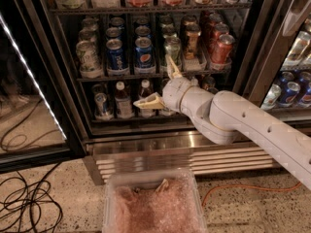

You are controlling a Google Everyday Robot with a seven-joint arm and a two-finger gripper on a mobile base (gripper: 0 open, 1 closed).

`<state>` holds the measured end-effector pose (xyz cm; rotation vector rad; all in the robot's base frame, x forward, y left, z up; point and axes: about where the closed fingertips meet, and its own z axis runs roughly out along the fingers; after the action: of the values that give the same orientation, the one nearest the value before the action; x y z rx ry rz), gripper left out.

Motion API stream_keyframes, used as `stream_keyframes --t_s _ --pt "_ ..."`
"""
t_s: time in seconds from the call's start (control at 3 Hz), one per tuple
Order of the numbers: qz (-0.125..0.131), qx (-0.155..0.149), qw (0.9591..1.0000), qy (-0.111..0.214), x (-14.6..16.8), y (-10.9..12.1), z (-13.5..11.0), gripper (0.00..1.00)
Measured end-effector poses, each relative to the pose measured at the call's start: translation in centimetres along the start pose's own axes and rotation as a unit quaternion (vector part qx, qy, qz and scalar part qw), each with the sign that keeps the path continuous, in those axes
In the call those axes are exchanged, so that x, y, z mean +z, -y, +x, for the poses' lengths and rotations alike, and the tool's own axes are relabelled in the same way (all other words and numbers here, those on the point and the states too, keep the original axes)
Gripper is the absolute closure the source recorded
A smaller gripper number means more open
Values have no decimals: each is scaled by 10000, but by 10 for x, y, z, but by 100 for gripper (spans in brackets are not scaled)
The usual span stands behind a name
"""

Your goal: Pick pepsi can from middle shelf of fridge

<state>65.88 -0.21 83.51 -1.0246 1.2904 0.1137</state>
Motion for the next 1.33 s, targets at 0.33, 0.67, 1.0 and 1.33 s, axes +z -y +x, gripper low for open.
stream_keyframes --t_s 0.33,0.67,1.0,1.33 --pt "39 38 10000 54 1 -1 0 0" --pt "213 58 9994 252 15 4 -5 0" --pt "333 142 9985 399 31 5 -6 0" --pt "355 197 9983 426 33 2 -7 0"
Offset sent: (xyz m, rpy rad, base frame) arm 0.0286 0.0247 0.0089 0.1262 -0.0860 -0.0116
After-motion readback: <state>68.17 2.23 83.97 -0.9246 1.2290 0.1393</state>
